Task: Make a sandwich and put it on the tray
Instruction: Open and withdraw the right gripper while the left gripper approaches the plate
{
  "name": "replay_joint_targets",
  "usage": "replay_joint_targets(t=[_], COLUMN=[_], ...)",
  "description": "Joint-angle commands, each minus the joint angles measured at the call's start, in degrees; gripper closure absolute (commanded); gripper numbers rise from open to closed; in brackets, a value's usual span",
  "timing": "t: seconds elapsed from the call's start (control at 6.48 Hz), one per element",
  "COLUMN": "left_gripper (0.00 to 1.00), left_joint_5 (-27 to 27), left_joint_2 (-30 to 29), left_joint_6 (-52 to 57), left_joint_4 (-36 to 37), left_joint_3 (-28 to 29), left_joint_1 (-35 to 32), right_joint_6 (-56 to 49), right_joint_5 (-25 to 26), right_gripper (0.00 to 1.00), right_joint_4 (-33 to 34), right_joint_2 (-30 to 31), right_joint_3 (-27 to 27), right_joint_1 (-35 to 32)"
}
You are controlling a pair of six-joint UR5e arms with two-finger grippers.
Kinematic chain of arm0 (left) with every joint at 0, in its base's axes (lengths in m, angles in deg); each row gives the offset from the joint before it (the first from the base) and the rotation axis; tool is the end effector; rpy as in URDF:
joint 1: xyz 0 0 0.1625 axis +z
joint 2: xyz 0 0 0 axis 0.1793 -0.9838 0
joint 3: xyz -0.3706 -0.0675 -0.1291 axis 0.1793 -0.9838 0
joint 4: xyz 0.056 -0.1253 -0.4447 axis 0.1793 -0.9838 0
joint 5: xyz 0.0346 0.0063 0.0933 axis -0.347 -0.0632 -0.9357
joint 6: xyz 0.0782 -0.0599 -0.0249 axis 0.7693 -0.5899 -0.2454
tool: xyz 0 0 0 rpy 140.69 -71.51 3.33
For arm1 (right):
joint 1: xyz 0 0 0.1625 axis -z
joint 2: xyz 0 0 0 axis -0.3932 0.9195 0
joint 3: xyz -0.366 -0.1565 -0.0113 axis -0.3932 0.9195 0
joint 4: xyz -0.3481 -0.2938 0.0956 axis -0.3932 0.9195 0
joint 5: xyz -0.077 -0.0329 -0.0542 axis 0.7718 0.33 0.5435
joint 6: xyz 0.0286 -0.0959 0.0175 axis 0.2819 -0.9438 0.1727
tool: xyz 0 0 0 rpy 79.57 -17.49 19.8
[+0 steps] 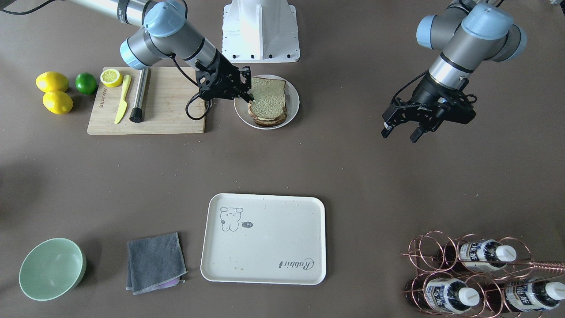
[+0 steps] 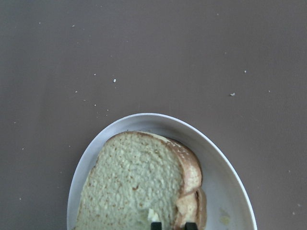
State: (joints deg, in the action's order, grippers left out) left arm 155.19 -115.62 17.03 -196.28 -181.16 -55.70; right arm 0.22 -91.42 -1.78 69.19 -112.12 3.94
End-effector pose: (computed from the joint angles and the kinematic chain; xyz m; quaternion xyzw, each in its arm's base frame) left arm 0.3438 -0.4860 0.3393 0.1503 0.5205 -0.0875 0.8360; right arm -0.5814 -0.3190 0.2276 0.0997 -0.6212 -0.0475 0.7759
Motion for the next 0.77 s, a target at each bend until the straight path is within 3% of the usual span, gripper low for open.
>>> replay_joint_targets(t=[0.0, 0.31, 0.62], left_gripper=[0.04, 0.04, 0.03], left_joint_5=[0.0, 0.1, 0.0], left_joint_2=[-0.1, -1.6, -3.3], left_joint_6=[0.0, -0.2, -3.5], left_joint_4=[0.0, 1.0, 1.1], left_joint_3=[0.0, 0.0, -0.5], left_joint_1=[0.0, 0.1, 1.4], right_joint_6=[0.6, 0.6, 0.7], right_joint_5=[2.5, 1.0, -6.6], right_gripper=[0.00, 0.00, 0.00], right_joint_4=[0.0, 2.5, 8.0], right_joint_2=[0.1, 1.3, 1.5], right_joint_3=[-0.3, -3.7, -6.6], right_joint_1=[0.3, -2.7, -9.1])
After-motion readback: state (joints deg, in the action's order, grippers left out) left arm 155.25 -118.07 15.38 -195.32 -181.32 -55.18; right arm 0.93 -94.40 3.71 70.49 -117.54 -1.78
